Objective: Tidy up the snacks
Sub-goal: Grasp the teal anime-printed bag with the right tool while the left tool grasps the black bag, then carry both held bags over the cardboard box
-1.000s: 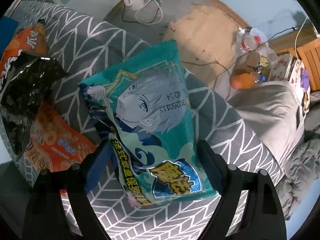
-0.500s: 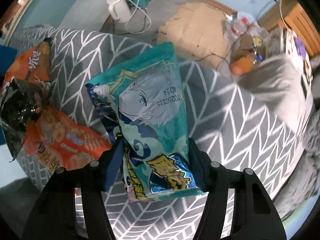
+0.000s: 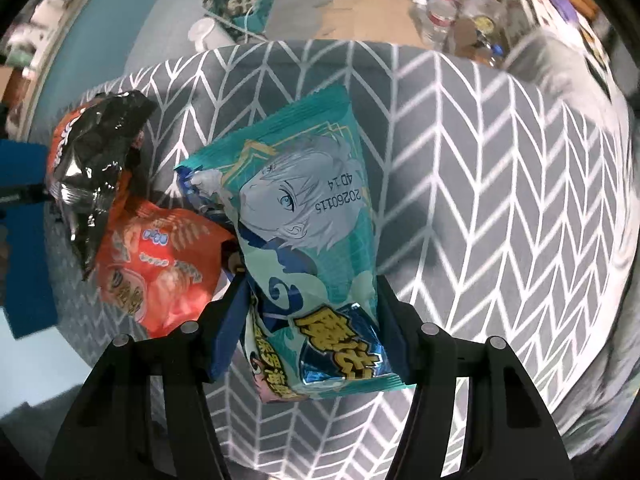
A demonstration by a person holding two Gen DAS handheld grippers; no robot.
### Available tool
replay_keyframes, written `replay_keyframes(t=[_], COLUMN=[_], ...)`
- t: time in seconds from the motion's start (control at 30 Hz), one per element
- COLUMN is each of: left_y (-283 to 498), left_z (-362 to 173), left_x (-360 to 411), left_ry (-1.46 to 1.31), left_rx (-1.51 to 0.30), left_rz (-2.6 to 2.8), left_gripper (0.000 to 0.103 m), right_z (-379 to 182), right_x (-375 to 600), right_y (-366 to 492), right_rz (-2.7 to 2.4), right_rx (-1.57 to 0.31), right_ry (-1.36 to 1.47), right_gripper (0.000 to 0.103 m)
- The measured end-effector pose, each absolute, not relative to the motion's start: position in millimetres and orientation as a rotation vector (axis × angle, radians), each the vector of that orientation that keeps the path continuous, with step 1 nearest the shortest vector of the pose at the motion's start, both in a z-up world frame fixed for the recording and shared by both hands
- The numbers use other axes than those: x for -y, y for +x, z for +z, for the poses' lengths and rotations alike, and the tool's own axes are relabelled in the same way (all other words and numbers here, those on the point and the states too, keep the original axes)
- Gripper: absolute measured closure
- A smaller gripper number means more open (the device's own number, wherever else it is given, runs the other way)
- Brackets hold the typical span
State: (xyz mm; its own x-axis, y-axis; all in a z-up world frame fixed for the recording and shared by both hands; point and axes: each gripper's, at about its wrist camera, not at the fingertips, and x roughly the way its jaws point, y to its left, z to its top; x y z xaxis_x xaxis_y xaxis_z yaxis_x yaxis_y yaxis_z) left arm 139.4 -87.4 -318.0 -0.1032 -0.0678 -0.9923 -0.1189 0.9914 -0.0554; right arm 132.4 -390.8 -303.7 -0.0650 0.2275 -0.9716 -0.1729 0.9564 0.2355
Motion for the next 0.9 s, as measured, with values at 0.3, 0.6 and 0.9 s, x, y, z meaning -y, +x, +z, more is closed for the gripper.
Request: replay_keyframes(t=[0.3,0.6,0.9], left_y=[152.0,143.8,121.4], left_z=[-323.0,-311.2,-277.2], left_x=[98.1,97.0,95.0], left_ry=[-0.059,-0.021,-0.012], left_rx=[-1.635,-1.610,-1.564], left_rz=[0.066,0.014,-0.044], left_gripper=[0.017,0.040,0.040], right_z=[-288.2,-264.8,-236.3], right_x=[407.4,431.1,427.6], right_y=[105.4,80.0,66.8], right_rz=[0.248,0.199,0.196], right_rx=[-1.566,-1.520,-1.477], right_ry=[0.184,0.242,0.233], right_gripper=[0.043,0.043,0.043])
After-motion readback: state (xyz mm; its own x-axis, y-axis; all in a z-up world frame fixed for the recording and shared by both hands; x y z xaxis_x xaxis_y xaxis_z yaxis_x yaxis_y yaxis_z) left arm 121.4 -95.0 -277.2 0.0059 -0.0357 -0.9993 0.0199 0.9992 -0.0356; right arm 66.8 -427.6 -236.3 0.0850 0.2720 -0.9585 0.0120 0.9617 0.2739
